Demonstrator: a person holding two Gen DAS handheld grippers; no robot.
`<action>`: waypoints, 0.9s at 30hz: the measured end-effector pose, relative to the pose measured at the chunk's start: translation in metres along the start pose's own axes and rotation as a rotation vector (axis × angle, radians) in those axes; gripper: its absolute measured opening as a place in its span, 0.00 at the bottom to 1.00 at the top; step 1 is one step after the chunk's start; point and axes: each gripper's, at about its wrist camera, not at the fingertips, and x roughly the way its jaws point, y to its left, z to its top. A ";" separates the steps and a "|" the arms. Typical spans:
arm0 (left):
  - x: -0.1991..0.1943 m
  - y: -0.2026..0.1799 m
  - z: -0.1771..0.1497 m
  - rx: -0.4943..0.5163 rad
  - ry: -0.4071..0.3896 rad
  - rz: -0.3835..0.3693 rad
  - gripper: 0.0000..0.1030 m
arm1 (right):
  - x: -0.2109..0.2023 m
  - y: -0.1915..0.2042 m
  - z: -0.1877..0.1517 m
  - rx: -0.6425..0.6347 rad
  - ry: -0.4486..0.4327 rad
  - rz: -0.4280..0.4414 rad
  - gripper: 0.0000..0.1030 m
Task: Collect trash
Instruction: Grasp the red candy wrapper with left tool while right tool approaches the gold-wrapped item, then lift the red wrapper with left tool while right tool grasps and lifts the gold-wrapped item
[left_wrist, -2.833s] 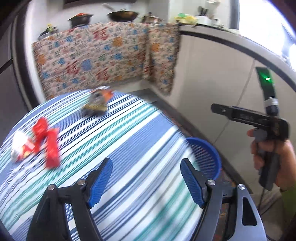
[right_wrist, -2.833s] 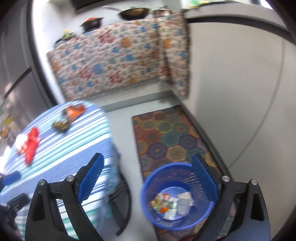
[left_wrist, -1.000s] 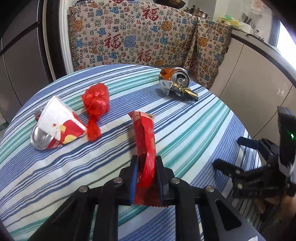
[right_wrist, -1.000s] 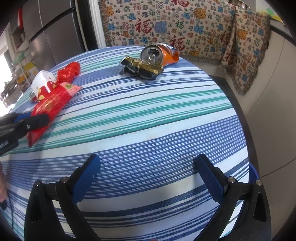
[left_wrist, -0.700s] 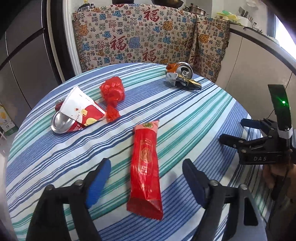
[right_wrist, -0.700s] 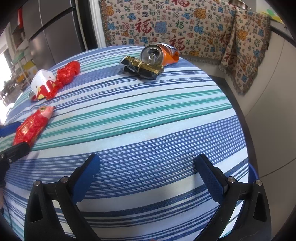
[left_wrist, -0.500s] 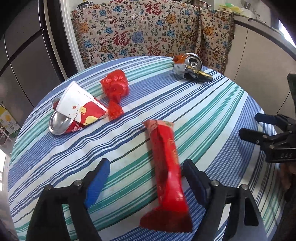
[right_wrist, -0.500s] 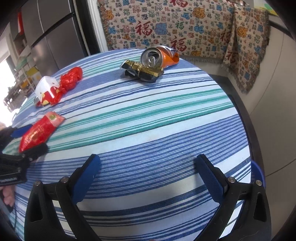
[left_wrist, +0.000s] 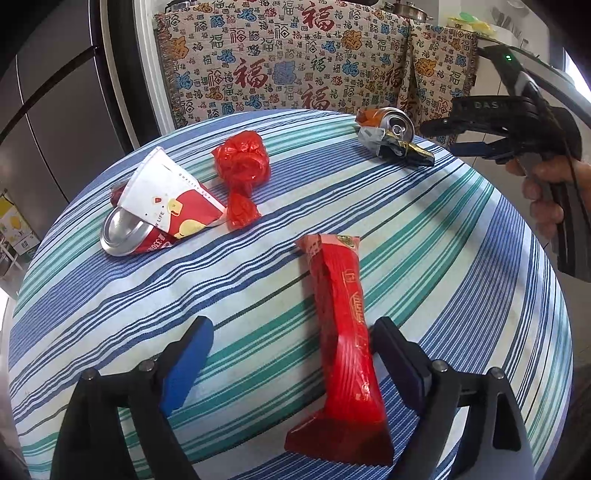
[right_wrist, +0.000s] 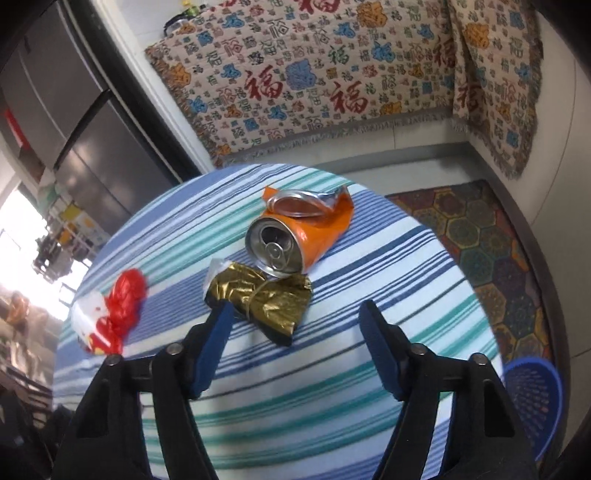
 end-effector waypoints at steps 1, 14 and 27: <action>0.000 0.000 0.000 -0.001 0.000 -0.001 0.88 | 0.007 -0.001 0.000 0.016 0.020 0.022 0.51; 0.000 0.001 0.000 -0.002 0.000 -0.002 0.88 | -0.015 0.097 -0.033 -0.482 0.000 -0.015 0.61; 0.000 0.000 0.000 -0.003 0.000 -0.001 0.88 | 0.051 0.081 -0.017 -0.448 0.134 -0.074 0.32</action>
